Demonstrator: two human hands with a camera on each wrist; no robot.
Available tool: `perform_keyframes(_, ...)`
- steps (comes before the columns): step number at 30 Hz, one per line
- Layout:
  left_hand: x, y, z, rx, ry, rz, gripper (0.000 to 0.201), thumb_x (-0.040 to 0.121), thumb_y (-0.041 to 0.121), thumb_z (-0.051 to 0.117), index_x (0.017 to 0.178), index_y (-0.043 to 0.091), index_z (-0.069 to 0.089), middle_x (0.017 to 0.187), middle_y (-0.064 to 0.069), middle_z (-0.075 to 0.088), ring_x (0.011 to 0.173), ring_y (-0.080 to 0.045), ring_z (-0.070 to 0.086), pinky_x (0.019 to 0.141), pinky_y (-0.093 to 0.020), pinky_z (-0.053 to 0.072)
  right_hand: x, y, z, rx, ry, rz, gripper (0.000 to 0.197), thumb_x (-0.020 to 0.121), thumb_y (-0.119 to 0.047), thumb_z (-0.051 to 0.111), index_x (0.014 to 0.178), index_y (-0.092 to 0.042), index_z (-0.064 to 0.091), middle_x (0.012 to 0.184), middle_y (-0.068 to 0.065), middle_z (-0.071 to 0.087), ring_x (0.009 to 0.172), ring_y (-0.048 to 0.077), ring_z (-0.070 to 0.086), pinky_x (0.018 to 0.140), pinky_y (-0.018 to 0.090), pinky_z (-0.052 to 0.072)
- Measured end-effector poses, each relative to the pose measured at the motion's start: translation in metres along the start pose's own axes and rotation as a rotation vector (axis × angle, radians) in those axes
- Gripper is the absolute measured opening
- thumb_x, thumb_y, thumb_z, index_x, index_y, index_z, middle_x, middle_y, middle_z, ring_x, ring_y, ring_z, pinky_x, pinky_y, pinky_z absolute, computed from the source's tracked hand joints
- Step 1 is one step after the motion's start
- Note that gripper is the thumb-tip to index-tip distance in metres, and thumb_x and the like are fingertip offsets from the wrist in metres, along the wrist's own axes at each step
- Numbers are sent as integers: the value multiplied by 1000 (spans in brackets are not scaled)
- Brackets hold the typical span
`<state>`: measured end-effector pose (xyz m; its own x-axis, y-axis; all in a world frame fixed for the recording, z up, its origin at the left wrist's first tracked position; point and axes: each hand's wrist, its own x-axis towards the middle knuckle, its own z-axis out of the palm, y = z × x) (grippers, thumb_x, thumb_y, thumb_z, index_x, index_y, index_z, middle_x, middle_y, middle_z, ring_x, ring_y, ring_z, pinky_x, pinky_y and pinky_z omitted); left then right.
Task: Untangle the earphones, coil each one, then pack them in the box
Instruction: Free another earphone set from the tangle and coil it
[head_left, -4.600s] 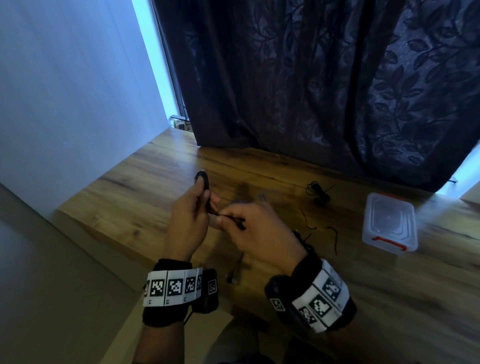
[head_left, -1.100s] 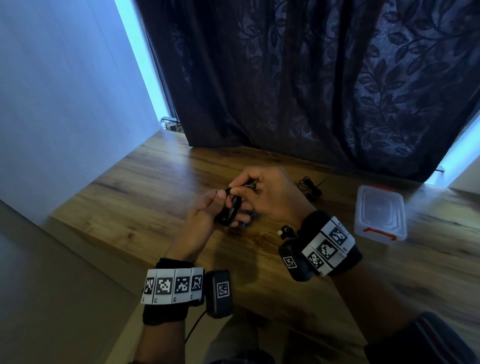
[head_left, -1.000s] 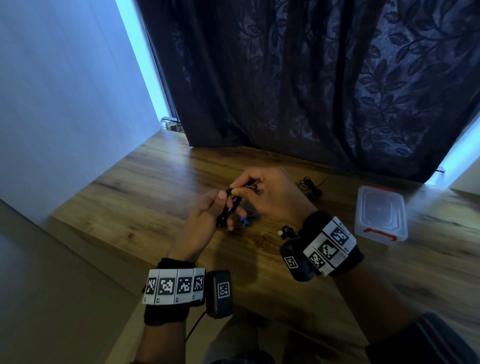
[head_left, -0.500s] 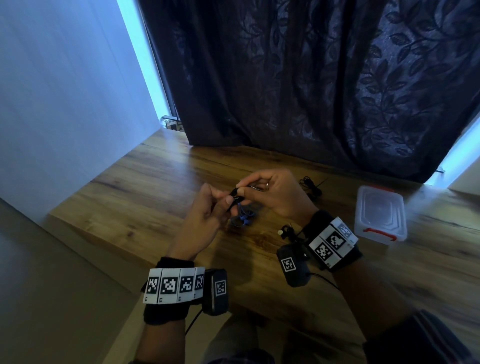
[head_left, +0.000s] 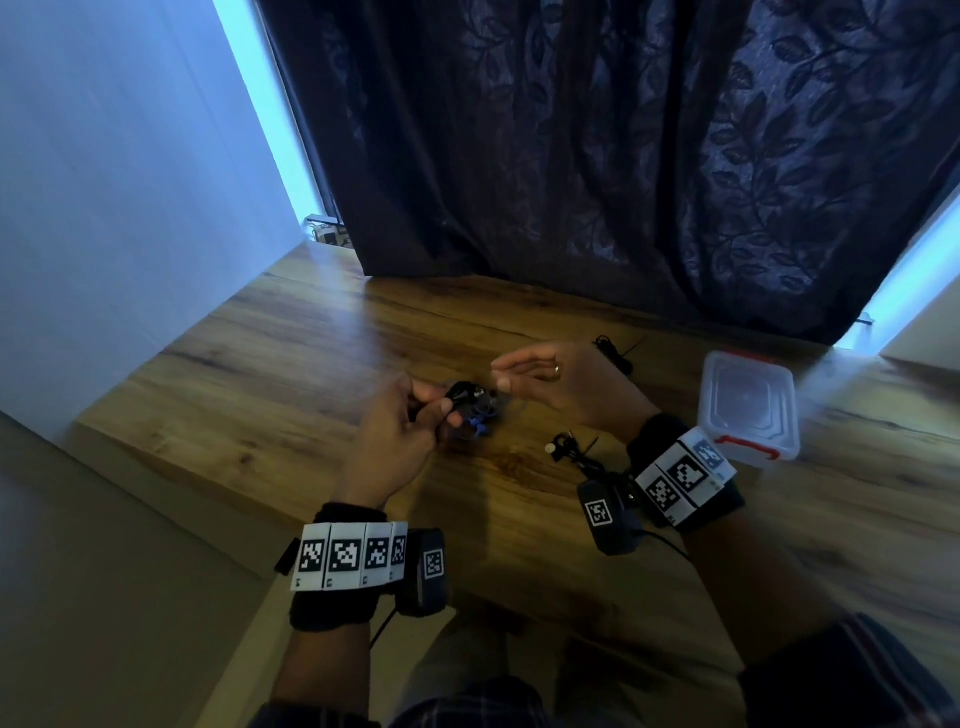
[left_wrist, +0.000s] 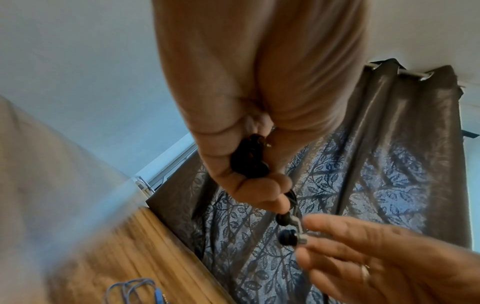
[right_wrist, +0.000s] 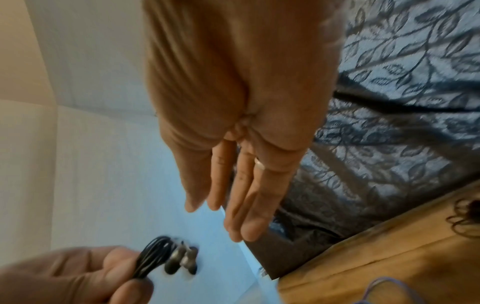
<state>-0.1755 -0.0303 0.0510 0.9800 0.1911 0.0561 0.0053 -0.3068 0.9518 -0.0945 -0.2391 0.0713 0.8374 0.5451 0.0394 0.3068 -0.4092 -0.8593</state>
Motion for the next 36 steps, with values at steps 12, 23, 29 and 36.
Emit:
perform_keyframes(12, 5, -19, 6, 139, 8, -63, 9, 97, -2, 53, 100, -9, 51, 96, -31, 66, 64, -8, 57, 54, -10, 46, -94, 101, -54, -500, 124, 530, 10, 94, -10, 65, 91, -16, 72, 76, -12, 61, 68, -3, 54, 66, 13, 46)
perform_keyframes(23, 1, -16, 22, 85, -6, -95, 19, 98, -7, 46, 111, -21, 45, 95, -29, 57, 47, 8, 57, 47, -8, 43, -69, 118, -24, -412, 444, 678, 23, 96, -18, 61, 78, -3, 66, 71, 8, 62, 62, 19, 59, 57, 29, 49)
perform_keyframes(29, -1, -12, 20, 121, 9, -60, 16, 99, -4, 47, 104, -18, 47, 76, -11, 62, 46, 5, 52, 49, -12, 42, -53, 117, -19, -445, 457, 768, 7, 93, -8, 63, 87, -5, 61, 85, 12, 64, 82, 30, 66, 80, 43, 59)
perform_keyframes(36, -6, 2, 19, 98, 8, 12, 7, 99, -3, 47, 98, -11, 48, 67, -4, 60, 47, 2, 51, 52, -10, 43, -57, 111, -22, -362, 535, 742, 26, 91, -21, 66, 71, -6, 59, 68, 8, 60, 62, 20, 56, 61, 31, 50)
